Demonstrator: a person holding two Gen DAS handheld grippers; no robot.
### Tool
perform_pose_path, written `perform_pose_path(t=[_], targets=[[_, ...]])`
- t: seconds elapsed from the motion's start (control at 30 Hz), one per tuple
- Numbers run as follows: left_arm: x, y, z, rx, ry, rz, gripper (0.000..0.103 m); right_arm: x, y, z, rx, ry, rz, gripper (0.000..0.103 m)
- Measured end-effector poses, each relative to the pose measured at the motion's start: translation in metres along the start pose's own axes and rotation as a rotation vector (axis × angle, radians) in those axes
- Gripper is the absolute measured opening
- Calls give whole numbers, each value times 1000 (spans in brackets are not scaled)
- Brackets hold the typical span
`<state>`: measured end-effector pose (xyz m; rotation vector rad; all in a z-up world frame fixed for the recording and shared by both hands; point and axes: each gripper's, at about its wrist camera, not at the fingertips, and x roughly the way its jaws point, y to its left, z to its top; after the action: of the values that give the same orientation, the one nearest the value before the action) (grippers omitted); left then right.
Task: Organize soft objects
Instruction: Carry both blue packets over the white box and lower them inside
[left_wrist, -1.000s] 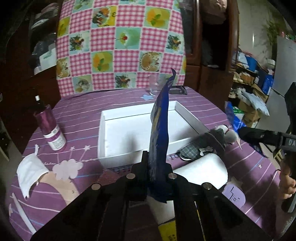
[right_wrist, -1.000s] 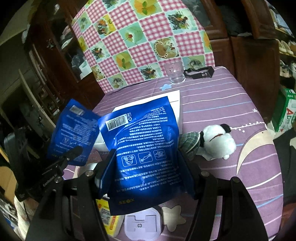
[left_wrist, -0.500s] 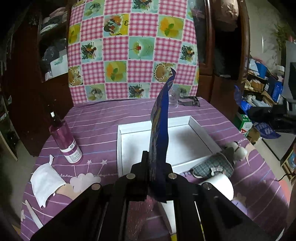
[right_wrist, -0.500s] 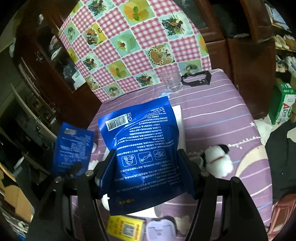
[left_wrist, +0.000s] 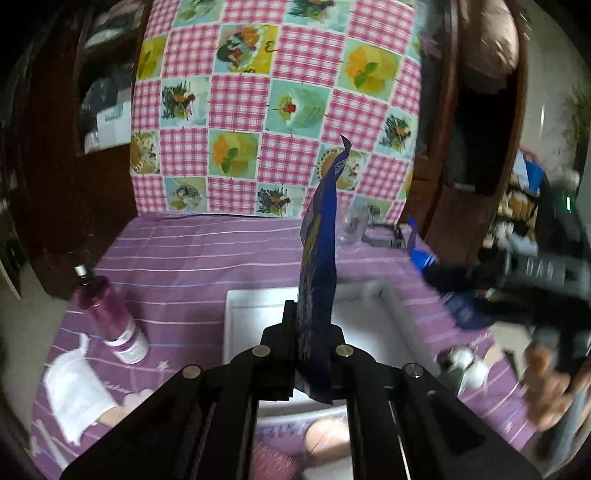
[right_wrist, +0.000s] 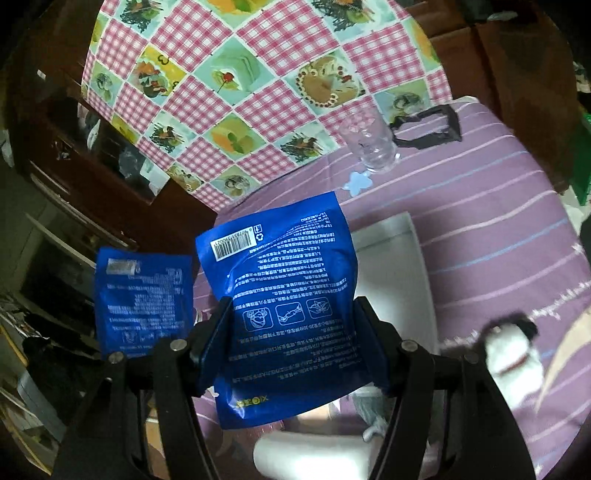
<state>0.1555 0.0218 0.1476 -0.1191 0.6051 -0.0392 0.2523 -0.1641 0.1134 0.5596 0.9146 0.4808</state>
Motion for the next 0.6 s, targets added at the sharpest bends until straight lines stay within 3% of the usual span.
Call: perform_pose_path(t=[0.07, 0.2, 0.4, 0.6], targets=[[20, 5, 4, -31, 21, 1, 4, 12, -1, 3, -4, -8, 5, 65], [56, 9, -6, -59, 62, 82, 4, 37, -6, -1, -49, -10, -16, 65], [89, 24, -30, -86, 133, 49, 4, 62, -16, -3, -66, 7, -27, 65], [115, 42, -45, -209, 193, -148, 4, 77, -23, -7, -92, 22, -43, 65]])
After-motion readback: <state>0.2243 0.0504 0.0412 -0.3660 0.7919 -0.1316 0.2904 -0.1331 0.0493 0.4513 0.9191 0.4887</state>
